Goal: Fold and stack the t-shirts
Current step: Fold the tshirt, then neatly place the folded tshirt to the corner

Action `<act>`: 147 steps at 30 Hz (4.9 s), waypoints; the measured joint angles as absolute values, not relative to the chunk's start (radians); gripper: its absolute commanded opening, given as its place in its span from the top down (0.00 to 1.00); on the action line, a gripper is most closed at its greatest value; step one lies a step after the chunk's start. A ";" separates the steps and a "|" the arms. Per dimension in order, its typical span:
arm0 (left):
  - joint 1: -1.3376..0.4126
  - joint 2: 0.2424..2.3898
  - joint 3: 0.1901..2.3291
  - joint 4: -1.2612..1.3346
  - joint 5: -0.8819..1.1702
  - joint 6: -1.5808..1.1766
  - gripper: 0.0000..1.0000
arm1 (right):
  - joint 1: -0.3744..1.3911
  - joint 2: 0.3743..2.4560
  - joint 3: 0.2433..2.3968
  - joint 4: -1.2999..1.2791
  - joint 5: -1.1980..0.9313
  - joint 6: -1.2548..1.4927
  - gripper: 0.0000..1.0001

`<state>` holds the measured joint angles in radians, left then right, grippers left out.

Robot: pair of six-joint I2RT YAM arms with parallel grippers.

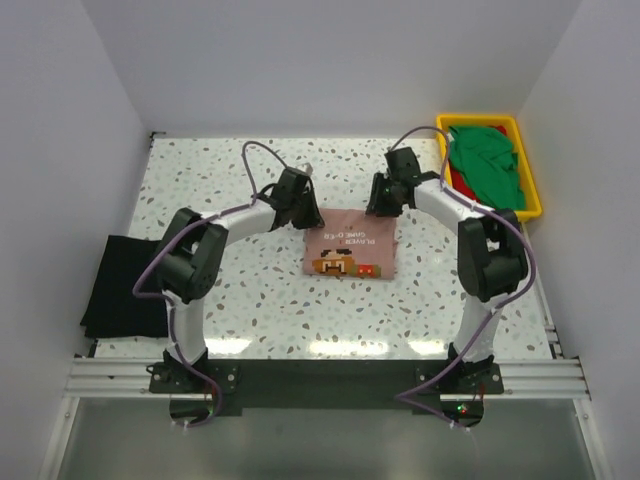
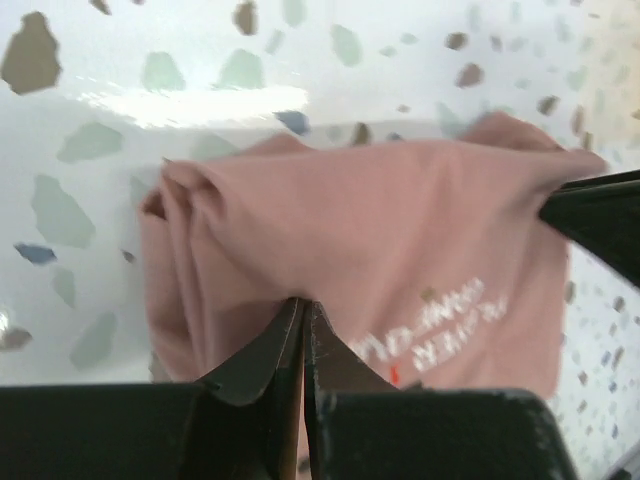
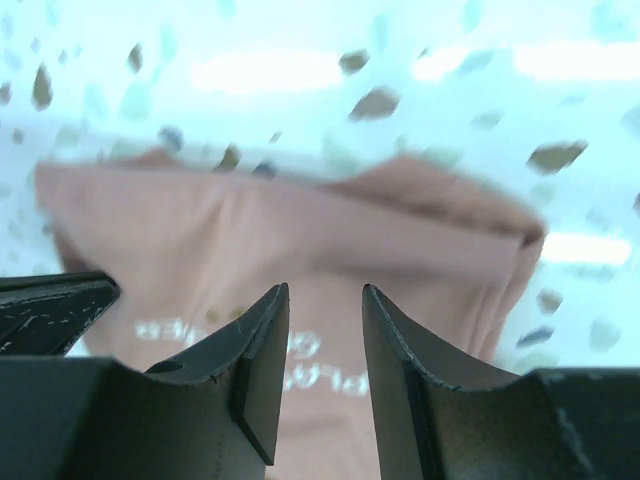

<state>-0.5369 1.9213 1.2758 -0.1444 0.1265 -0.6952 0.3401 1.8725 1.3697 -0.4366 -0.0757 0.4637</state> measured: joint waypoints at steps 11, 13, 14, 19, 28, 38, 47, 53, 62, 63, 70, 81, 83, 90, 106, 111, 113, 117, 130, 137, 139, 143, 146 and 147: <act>-0.386 2.104 1.359 -0.060 0.187 -0.758 0.92 | 0.192 2.107 1.524 -0.427 -0.183 0.472 0.60; -0.378 2.104 1.357 -0.054 0.187 -0.759 0.88 | 0.185 2.107 1.525 -0.426 -0.200 0.473 0.54; -0.376 2.104 1.354 -0.052 0.187 -0.760 0.85 | 0.183 2.107 1.526 -0.426 -0.208 0.474 0.53; -0.373 2.072 1.325 -0.040 0.197 -0.755 0.61 | 0.180 2.087 1.523 -0.436 -0.199 0.469 0.48; -0.340 1.914 1.290 -0.101 0.223 -0.681 0.25 | 0.241 1.775 1.351 -0.469 -0.035 0.466 0.52; -0.339 1.913 1.290 -0.208 0.377 -0.585 0.16 | 0.311 1.742 1.145 -0.454 -0.036 0.462 0.84; -0.339 1.977 1.278 -0.227 0.452 -0.564 0.16 | 0.298 1.796 1.122 -0.453 -0.035 0.462 0.92; -0.342 1.987 1.274 -0.228 0.464 -0.562 0.16 | 0.271 1.807 1.122 -0.442 -0.049 0.463 0.96; -0.427 2.011 1.304 -0.213 0.387 -0.598 0.22 | 0.253 1.811 1.122 -0.438 -0.052 0.463 0.96; -0.445 2.015 1.308 -0.208 0.377 -0.615 0.26 | 0.253 1.811 1.122 -0.437 -0.052 0.463 0.96; -0.511 2.041 1.319 -0.207 0.286 -0.718 0.90 | 0.250 1.806 1.118 -0.429 -0.062 0.463 0.88; -0.476 1.967 1.318 -0.340 0.131 -0.874 1.00 | 0.258 1.583 1.031 -0.402 -0.154 0.506 0.63; -0.437 1.935 1.319 -0.384 0.102 -0.901 1.00 | 0.268 1.532 1.031 -0.396 -0.172 0.512 0.63; -0.201 1.796 1.345 -0.551 -0.036 -0.981 1.00 | 0.284 1.459 1.031 -0.404 -0.202 0.512 0.63; 0.238 1.618 1.454 -0.801 -0.145 -0.912 1.00 | 0.290 1.431 1.031 -0.419 -0.228 0.512 0.63; 0.271 1.647 1.572 -0.849 -0.145 -0.867 1.00 | 0.293 1.431 1.031 -0.419 -0.228 0.512 0.63; 0.274 1.655 1.598 -0.865 -0.145 -0.853 1.00 | 0.293 1.431 1.031 -0.419 -0.228 0.512 0.63; 0.275 1.658 1.641 -0.894 -0.148 -0.835 1.00 | 0.293 1.431 1.031 -0.419 -0.228 0.512 0.63; 0.299 1.615 1.700 -0.975 -0.206 -0.791 1.00 | 0.294 1.431 1.031 -0.419 -0.231 0.512 0.64; 0.308 1.530 1.692 -0.985 -0.235 -0.773 1.00 | 0.294 1.424 1.022 -0.419 -0.232 0.512 0.64; 0.308 1.518 1.692 -0.988 -0.242 -0.768 1.00 | 0.295 1.421 1.022 -0.419 -0.232 0.512 0.64; 0.311 1.506 1.687 -0.999 -0.257 -0.763 1.00 | 0.295 1.409 1.018 -0.419 -0.232 0.512 0.64; 0.315 1.495 1.678 -1.009 -0.268 -0.762 1.00 | 0.295 1.401 1.015 -0.418 -0.233 0.512 0.64; 0.315 1.488 1.671 -1.012 -0.271 -0.762 1.00 | 0.295 1.400 1.014 -0.419 -0.233 0.512 0.64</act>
